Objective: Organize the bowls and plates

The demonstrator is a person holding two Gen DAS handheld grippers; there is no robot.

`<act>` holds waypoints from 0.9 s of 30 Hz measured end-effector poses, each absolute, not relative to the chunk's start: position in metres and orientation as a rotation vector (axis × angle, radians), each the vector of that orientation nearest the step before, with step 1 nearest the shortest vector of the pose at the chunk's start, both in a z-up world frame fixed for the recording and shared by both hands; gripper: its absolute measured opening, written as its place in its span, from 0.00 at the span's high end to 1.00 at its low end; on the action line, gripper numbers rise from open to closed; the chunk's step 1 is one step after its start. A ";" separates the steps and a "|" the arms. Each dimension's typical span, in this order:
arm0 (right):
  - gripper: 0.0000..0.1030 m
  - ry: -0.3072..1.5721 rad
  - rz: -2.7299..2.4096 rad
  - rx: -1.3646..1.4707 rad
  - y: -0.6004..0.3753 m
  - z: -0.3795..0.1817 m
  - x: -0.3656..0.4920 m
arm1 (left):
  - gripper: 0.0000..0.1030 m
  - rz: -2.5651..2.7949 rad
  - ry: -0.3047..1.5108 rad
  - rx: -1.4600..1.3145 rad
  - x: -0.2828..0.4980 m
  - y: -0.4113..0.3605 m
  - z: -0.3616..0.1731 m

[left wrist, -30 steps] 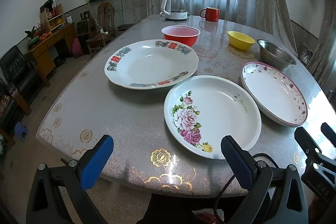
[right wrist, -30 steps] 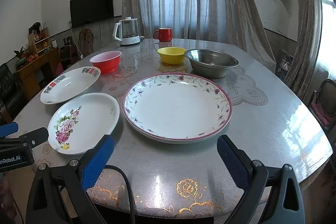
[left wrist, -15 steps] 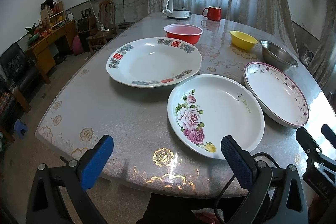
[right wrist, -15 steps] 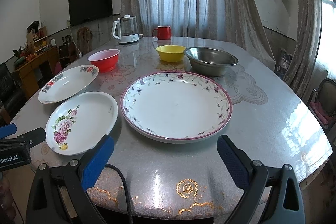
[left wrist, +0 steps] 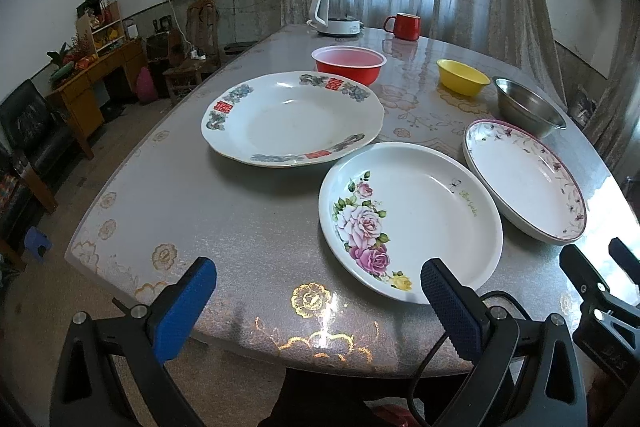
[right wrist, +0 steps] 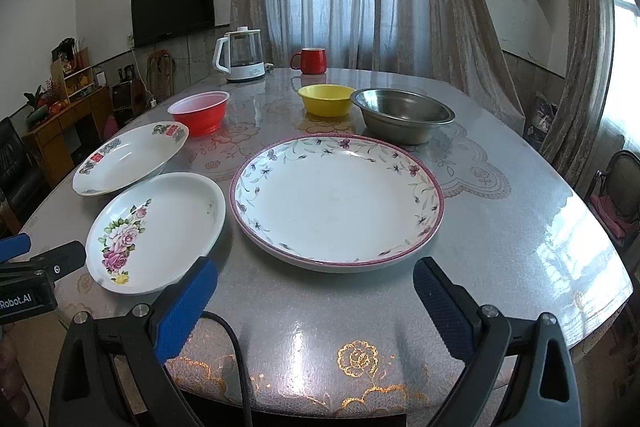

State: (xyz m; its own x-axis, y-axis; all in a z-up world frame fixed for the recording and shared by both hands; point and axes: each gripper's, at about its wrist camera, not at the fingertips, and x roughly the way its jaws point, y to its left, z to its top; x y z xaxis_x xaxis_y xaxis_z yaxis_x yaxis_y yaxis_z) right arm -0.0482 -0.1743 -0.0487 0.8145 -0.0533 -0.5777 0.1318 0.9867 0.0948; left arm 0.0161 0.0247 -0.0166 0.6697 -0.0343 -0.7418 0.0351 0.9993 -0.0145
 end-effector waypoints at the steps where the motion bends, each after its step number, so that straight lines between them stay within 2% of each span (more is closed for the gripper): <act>1: 0.03 0.613 -0.098 0.133 -0.174 -0.049 -0.048 | 0.00 -0.050 0.841 -0.003 0.017 0.025 -0.017; 16: 0.00 0.636 0.016 0.216 -0.188 -0.050 -0.022 | 0.00 -0.188 0.855 -0.295 0.043 0.081 -0.020; 21: 0.00 0.657 0.033 0.084 -0.179 -0.047 -0.011 | 0.00 -0.184 0.798 -0.453 0.053 0.112 -0.017; 27: 0.02 0.685 0.159 0.077 -0.184 -0.028 0.019 | 0.00 -0.167 0.871 -0.466 0.083 0.134 -0.022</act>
